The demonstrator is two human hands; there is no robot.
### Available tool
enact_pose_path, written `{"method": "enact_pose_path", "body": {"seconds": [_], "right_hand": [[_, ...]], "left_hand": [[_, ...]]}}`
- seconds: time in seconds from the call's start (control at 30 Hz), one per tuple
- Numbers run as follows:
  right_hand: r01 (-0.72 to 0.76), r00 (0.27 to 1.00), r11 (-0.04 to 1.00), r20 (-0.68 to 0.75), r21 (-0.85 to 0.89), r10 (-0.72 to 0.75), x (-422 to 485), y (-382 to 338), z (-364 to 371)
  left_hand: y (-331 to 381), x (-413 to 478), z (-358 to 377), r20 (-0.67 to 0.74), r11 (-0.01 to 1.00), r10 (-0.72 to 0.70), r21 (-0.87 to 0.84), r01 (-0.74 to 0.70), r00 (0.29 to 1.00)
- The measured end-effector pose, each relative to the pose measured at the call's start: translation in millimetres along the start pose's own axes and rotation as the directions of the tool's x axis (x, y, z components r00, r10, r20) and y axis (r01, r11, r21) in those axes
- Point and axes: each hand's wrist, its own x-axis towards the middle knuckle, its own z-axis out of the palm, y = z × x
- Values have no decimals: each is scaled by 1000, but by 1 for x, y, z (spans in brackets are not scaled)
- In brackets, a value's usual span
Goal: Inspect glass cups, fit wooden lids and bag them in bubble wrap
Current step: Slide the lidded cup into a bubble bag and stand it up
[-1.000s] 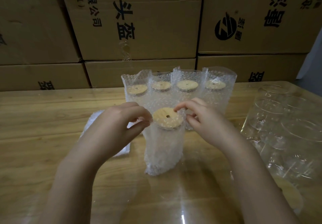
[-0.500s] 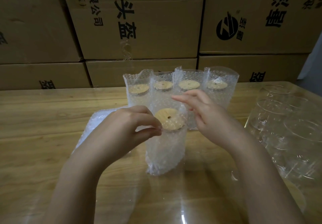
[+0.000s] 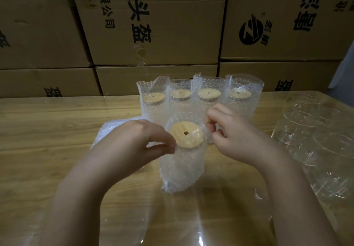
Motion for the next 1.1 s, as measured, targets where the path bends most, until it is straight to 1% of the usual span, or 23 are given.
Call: {"method": "enact_pose_path", "body": {"seconds": [0.13, 0.3, 0.43, 0.53, 0.6, 0.67, 0.73, 0.97, 1.03, 1.1], "right_hand": [[-13, 999, 1000, 37, 2, 13, 1, -3, 6], [-2, 998, 996, 67, -84, 8, 4, -1, 8], [-34, 999, 989, -1, -147, 35, 3, 4, 3], [-41, 997, 986, -68, -162, 31, 3, 5, -2], [-12, 983, 981, -180, -192, -23, 3, 3, -3], [9, 958, 977, -278, -212, -69, 3, 0, -3], [12, 950, 974, -302, -225, -81, 2, -1, -3], [-8, 939, 967, -335, -256, -81, 2, -6, -5], [-21, 953, 967, -297, -252, -56, 2, -7, -7], [-1, 971, 977, -234, -212, -49, 0, -8, -12]], "left_hand": [[-1, -1, 0, -28, 999, -20, 48, 21, 999], [3, -1, 1, -9, 999, 29, 31, -29, 1000], [0, -1, 2, -80, 996, -8, 86, 14, 997], [-4, -1, 2, -168, 989, -15, 142, 40, 986], [-5, 0, 2, -260, 977, 33, 213, 24, 965], [-6, 1, 3, -370, 965, 53, 256, 47, 927], [-8, 3, 5, -431, 960, 42, 268, 84, 901], [-12, 7, 10, -500, 959, 63, 270, 87, 864], [-14, 7, 10, -471, 957, 81, 283, 64, 878], [-17, 5, 9, -423, 960, 80, 278, 45, 903]]}}
